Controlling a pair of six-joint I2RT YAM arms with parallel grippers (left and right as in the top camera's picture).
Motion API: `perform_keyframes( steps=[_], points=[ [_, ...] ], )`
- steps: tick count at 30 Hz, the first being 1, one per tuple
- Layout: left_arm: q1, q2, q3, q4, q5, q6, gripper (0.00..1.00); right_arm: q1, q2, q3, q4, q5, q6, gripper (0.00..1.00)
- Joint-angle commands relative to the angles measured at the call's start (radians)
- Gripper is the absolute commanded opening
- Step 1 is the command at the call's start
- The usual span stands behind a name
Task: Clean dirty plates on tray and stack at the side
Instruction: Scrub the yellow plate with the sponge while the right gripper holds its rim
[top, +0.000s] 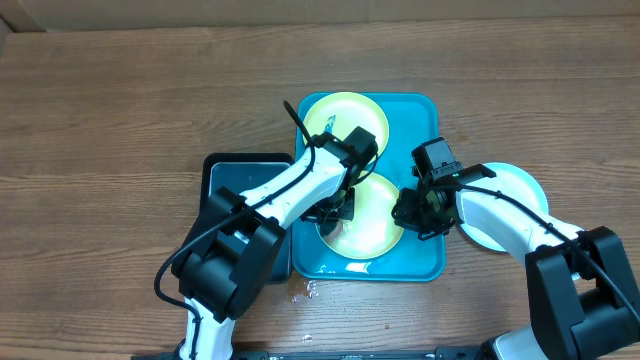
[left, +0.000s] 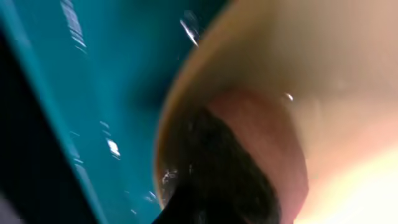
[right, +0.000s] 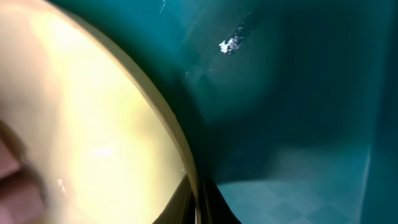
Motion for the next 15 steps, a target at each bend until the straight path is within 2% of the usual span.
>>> perform_keyframes(
  steps=[1, 5, 7, 10, 15],
  points=[
    [0.022, 0.024, 0.013, 0.002, -0.225, -0.035, 0.04, -0.003, 0.026, -0.008, -0.003, 0.066, 0.016, 0.04],
    [0.047, 0.024, 0.049, 0.035, -0.145, -0.031, 0.04, -0.003, 0.026, -0.008, -0.003, 0.066, 0.016, 0.04],
    [0.056, 0.024, 0.055, 0.084, -0.039, -0.019, 0.04, -0.003, 0.026, -0.008, -0.004, 0.066, 0.016, 0.04],
    [0.064, 0.028, 0.047, 0.177, 0.195, 0.013, 0.04, -0.003, 0.026, -0.008, -0.008, 0.066, 0.015, 0.04],
    [0.056, 0.046, 0.008, 0.307, 0.397, -0.005, 0.04, -0.003, 0.026, -0.008, -0.008, 0.066, 0.015, 0.04]
  ],
)
